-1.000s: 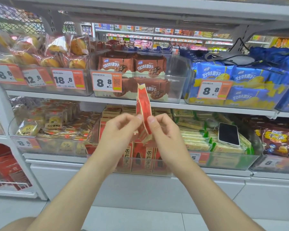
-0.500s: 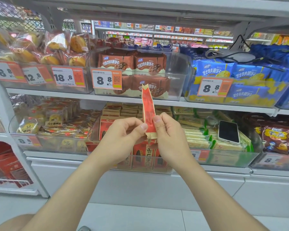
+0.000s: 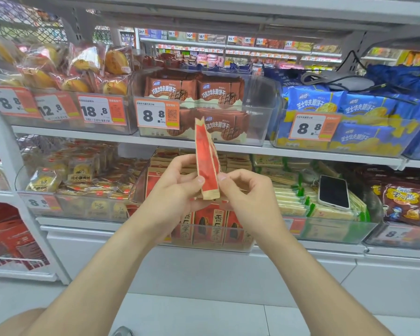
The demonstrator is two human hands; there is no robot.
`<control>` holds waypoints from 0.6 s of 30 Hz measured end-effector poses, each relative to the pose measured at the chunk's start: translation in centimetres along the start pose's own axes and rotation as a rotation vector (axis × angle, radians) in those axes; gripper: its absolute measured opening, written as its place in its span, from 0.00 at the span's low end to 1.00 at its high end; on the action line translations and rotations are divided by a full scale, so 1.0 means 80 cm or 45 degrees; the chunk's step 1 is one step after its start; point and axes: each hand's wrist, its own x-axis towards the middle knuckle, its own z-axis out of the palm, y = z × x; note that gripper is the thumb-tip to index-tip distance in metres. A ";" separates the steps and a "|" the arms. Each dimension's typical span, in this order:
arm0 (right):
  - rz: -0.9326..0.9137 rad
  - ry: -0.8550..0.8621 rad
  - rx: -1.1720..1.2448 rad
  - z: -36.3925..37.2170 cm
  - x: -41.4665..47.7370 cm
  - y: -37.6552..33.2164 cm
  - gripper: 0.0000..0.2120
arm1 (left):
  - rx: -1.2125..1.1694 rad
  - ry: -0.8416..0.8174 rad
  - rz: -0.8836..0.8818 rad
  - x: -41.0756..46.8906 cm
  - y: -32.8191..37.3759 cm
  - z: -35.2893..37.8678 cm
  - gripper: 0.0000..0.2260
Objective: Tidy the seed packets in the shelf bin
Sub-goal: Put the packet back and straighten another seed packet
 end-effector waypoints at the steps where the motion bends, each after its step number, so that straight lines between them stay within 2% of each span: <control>1: -0.081 0.044 -0.112 0.001 -0.002 0.002 0.09 | -0.081 -0.027 -0.012 -0.002 0.001 0.003 0.14; 4: -0.393 0.193 -0.447 0.007 -0.005 0.009 0.12 | -0.100 -0.095 0.019 -0.005 0.000 0.010 0.16; 6: -0.476 0.219 -0.503 0.010 -0.004 0.010 0.12 | -0.081 -0.066 0.040 -0.004 -0.001 0.009 0.16; 8: -0.351 0.196 -0.366 0.010 -0.002 0.005 0.12 | -0.141 -0.028 0.037 -0.002 0.000 0.007 0.15; 11: 0.044 0.151 0.097 0.004 0.002 -0.005 0.14 | -0.192 -0.005 0.019 -0.001 0.004 0.006 0.15; 13: 0.260 0.033 0.243 -0.002 0.004 -0.005 0.14 | -0.184 0.001 0.017 -0.002 0.004 0.007 0.14; 15: 0.384 -0.083 0.407 -0.006 0.004 -0.001 0.12 | -0.183 0.005 0.012 -0.002 0.004 0.007 0.14; 18: 0.496 -0.110 0.698 -0.006 0.007 0.003 0.11 | -0.218 0.003 -0.003 -0.003 0.005 0.007 0.14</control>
